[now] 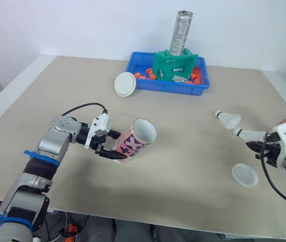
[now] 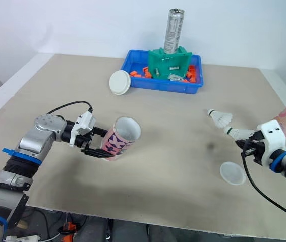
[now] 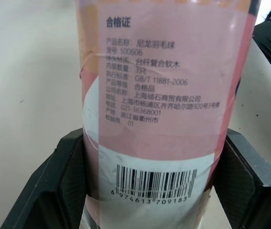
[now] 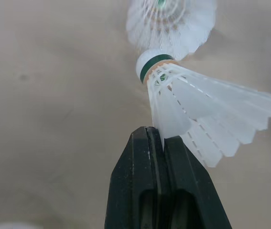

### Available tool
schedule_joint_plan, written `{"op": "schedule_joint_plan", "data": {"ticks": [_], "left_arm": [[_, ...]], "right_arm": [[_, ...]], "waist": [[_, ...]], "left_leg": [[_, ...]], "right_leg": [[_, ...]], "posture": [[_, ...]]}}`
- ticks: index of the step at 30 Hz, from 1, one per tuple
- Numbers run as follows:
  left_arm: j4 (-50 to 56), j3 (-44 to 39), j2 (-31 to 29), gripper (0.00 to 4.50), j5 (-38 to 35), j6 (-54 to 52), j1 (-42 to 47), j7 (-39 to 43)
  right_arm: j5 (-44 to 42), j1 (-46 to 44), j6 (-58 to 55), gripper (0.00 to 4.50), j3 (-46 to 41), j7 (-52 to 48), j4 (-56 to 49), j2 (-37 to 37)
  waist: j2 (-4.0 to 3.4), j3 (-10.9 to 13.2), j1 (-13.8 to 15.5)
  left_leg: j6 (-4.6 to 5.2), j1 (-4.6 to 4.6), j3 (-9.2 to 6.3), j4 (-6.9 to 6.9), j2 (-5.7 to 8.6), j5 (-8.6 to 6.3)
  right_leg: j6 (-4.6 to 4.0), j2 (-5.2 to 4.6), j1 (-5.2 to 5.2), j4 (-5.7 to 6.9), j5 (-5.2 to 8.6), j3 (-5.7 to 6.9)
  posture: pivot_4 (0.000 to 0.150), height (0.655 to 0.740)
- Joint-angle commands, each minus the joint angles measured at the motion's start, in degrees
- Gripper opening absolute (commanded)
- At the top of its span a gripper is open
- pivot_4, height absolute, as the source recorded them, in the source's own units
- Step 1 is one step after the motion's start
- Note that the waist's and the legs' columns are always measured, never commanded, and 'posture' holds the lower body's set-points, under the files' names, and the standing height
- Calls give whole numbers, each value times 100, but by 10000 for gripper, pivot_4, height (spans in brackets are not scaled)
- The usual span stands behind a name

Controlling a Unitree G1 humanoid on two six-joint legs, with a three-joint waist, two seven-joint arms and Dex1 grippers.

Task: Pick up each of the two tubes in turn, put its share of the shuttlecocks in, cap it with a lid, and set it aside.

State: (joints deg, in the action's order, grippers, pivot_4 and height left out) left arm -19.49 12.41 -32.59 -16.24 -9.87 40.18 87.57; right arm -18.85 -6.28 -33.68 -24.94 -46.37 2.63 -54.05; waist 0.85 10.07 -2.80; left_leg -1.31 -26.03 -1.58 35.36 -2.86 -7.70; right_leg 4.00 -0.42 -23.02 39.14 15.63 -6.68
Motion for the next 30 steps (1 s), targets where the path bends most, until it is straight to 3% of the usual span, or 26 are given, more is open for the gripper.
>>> {"op": "schedule_joint_plan", "data": {"ticks": [1, 5, 9, 15, 30], "left_arm": [[50, -119, -17, 33963, -34, 107, 147, 29], [-56, -102, 9, 33963, -7, 158, 221, 72], [-168, -89, 27, 33963, 11, 208, 299, 99], [-191, -81, 38, 33963, 16, 206, 338, 116], [-108, -42, 5, 33963, 64, 100, 289, 169]], "right_arm": [[-282, -238, -70, 594, -311, -161, -1065, -418], [-759, -798, 8, 594, 464, -781, -2658, -802], [-805, -1497, 155, 594, 1351, -1137, -3230, -921], [-528, -2367, 736, 594, 2329, -1686, -3210, -796], [50, -3470, 1637, 594, 3421, -2356, -2748, -100]], "waist": [[-1, 0, -23], [-9, 3, -69], [7, 3, -65], [8, 5, 19], [8, 5, 15]], "left_leg": [[0, 1, 2, 0, -1, 0], [0, 7, 1, 0, -5, 0], [-1, 2, -6, -1, -12, 0], [-2, -40, 0, 2, -4, -1], [-7, -38, -8, 0, -8, -4]], "right_leg": [[-3, 0, -1, 0, -2, -2], [-11, 3, -6, 1, -11, -2], [-19, 8, -4, -3, -6, 11], [-5, -7, -34, -11, 1, 9], [3, -2, -34, -8, -2, 22]], "posture": [[1500, 7400], [1500, 7400], [1500, 7400], [1500, 7400], [1500, 7400]]}}
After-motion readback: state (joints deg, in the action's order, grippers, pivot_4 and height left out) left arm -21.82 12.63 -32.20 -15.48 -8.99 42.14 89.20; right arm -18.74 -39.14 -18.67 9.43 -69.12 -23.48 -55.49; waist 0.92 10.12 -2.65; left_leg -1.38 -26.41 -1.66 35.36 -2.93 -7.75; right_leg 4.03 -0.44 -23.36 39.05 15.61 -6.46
